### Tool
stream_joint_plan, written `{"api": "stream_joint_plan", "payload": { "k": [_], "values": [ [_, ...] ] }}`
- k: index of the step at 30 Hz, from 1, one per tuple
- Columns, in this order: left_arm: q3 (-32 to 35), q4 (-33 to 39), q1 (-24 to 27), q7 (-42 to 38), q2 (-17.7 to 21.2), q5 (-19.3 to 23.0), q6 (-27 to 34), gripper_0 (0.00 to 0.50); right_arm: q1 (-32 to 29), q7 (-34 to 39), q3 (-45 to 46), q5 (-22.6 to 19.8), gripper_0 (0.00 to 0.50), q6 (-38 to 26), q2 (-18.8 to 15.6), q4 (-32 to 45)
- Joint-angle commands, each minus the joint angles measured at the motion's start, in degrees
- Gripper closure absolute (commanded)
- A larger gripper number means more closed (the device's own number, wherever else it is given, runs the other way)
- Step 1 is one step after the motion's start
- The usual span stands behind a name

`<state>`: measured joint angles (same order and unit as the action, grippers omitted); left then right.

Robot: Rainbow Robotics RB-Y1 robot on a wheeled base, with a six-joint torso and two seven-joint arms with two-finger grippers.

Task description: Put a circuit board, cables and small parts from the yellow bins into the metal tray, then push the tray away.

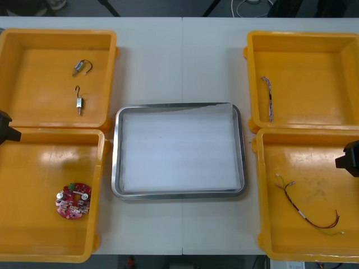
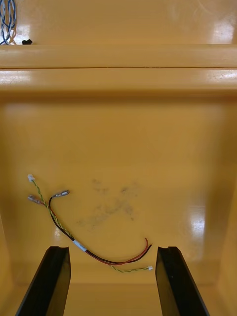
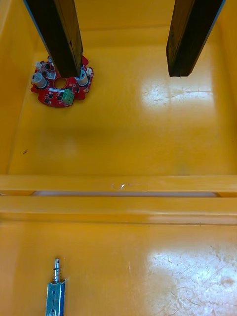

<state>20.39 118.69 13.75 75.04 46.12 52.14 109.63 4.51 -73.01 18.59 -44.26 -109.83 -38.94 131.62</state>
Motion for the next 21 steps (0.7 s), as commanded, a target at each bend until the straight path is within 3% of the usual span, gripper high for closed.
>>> {"api": "stream_joint_plan", "payload": {
  "k": [1,21],
  "values": [
    [1.0,1.7,-0.8,3.4,2.2,0.4,0.4,0.000,-0.6,1.6,1.8,-0.5,0.000,-0.2,-2.0,0.2],
    [1.0,1.7,-0.8,3.4,2.2,0.4,0.4,0.000,-0.6,1.6,1.8,-0.5,0.000,-0.2,-2.0,0.2]
  ]
}}
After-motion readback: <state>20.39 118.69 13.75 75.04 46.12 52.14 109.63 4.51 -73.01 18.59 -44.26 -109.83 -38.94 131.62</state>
